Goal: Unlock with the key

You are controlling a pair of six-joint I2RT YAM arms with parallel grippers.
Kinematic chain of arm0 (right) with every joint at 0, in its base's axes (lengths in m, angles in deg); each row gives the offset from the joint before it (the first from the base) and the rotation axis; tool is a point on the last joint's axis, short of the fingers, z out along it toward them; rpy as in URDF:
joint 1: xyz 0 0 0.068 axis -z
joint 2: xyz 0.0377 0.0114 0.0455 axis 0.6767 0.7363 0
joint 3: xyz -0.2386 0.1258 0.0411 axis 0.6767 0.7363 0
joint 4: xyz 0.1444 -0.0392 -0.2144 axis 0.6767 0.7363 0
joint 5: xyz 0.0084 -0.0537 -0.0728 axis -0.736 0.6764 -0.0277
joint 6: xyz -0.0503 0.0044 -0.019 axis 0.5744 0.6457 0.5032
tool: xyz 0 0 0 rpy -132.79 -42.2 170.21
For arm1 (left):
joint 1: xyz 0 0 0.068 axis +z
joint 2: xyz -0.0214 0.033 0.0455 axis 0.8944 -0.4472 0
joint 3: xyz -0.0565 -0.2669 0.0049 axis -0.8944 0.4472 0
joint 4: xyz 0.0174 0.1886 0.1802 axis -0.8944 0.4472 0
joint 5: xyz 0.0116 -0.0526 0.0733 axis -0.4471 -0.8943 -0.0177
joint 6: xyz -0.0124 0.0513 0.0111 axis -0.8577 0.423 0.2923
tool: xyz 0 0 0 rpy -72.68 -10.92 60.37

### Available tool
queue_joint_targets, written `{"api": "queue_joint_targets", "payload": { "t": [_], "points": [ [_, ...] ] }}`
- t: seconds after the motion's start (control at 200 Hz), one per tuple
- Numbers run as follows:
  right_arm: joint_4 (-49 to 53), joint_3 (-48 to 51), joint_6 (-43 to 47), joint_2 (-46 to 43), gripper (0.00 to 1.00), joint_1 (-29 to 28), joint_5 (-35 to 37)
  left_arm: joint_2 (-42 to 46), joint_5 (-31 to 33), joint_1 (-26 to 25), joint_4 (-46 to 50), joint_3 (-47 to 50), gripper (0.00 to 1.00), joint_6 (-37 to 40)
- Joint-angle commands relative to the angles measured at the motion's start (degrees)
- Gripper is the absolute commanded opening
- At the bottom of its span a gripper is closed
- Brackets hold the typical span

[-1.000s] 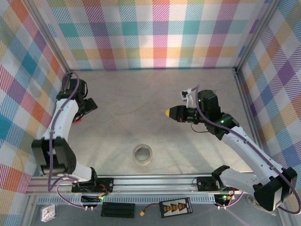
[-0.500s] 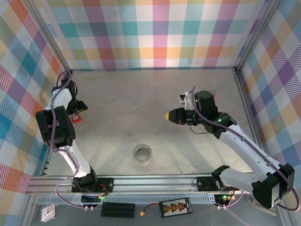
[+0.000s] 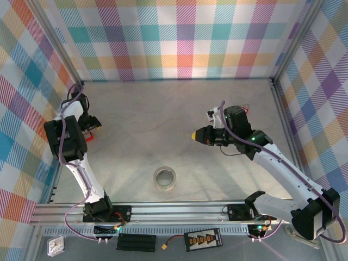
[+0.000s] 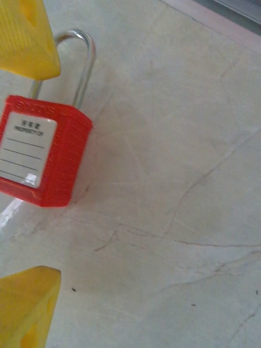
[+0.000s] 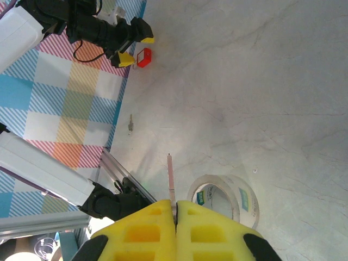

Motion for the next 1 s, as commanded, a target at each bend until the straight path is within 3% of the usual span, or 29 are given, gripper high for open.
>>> {"api": "queue_joint_targets", "payload": {
  "t": [0.0,0.28,0.555,0.995],
  "points": [
    [0.86,0.88,-0.2,-1.82,0.0,-0.37,0.43,-2.08,-1.67,0.83,0.69,-2.23,0.86,0.23],
    [2.04,1.39,0.09,-3.84,0.0,-0.38,1.75,-3.98,-5.26,0.83,0.52,-3.22,0.78,-0.22],
    [2.1,2.29,0.15,-4.93,0.0,-0.4,2.48,0.09,-10.47,-1.71,-3.76,5.26,0.72,-0.71],
    [3.41,4.74,0.92,-7.71,0.0,-0.33,5.13,3.39,-13.01,-22.74,-3.69,9.19,0.63,3.36]
  ]
}}
